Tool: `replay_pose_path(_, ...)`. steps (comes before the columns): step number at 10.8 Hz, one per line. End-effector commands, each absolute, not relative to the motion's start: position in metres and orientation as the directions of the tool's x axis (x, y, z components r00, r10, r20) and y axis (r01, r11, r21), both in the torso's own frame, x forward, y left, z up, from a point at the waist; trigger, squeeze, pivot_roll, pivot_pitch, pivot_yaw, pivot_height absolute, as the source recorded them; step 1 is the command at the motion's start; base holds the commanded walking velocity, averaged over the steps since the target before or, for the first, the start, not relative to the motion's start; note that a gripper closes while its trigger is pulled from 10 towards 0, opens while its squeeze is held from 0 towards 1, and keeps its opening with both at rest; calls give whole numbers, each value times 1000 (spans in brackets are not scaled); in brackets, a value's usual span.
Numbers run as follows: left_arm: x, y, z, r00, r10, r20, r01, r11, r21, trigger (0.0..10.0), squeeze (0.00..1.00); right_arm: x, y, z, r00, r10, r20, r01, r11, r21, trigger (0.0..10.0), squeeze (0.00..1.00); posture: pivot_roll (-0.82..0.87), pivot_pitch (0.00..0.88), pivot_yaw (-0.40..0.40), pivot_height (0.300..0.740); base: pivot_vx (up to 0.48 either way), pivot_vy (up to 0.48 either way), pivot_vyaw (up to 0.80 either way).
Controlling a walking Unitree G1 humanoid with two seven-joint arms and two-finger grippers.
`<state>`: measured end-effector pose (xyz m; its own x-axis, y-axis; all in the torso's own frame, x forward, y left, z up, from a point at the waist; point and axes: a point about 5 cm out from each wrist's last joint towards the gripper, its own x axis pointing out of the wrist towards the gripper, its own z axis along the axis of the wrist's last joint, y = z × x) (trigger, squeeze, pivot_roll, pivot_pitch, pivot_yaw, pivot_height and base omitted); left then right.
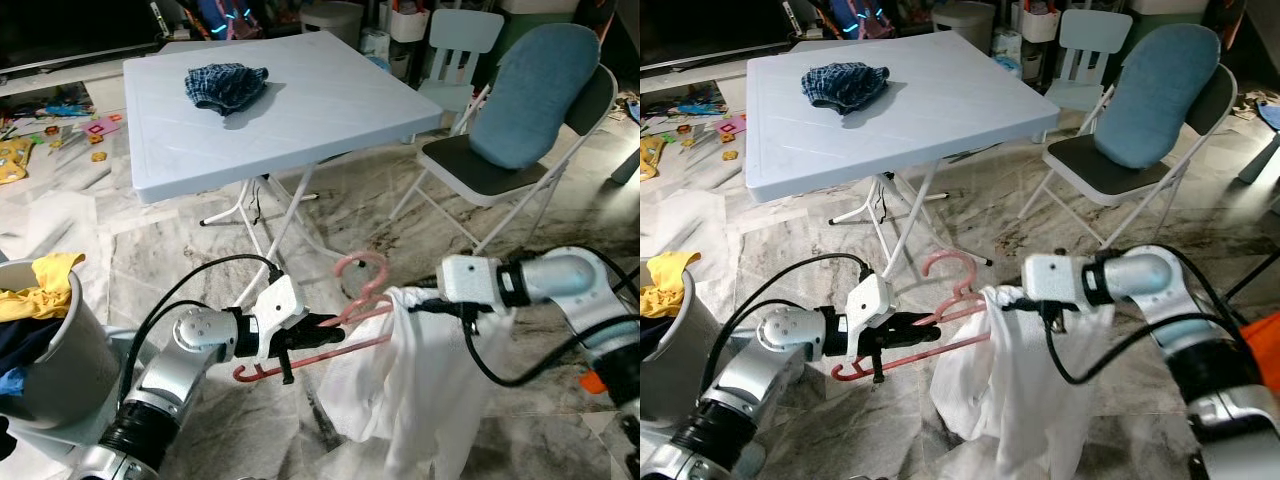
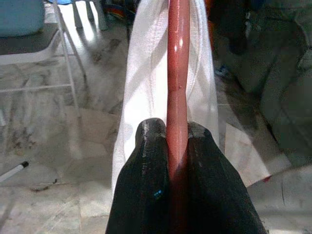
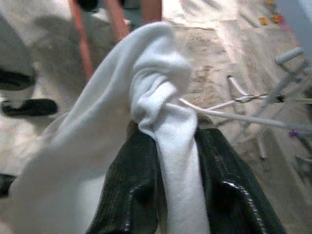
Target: Hang hanger
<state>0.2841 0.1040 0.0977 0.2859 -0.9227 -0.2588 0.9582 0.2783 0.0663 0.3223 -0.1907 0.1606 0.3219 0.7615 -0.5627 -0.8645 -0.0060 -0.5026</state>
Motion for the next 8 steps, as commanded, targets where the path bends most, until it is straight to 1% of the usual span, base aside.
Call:
replay_pose_path(1,284,107,96,312,-918,-246,950,307,59,0,0,332,-186,173,393,759,-519,-805,12,-593,10000,1000,-197,2,-1,740,0,0,0)
replay_pose_path(5,284,111,94,365,-905,-218,930,366,37,0,0,346,-184,178,517,732,-444,-722,94,-685,10000,1000,-186,3,-4,740,0,0,0)
replay_pose_path(8,285,112,95,397,-900,-179,915,403,2,0,0,350,-187,176,565,708,-423,-683,113,-721,10000,1000,-186,6,-4,740,0,0,0)
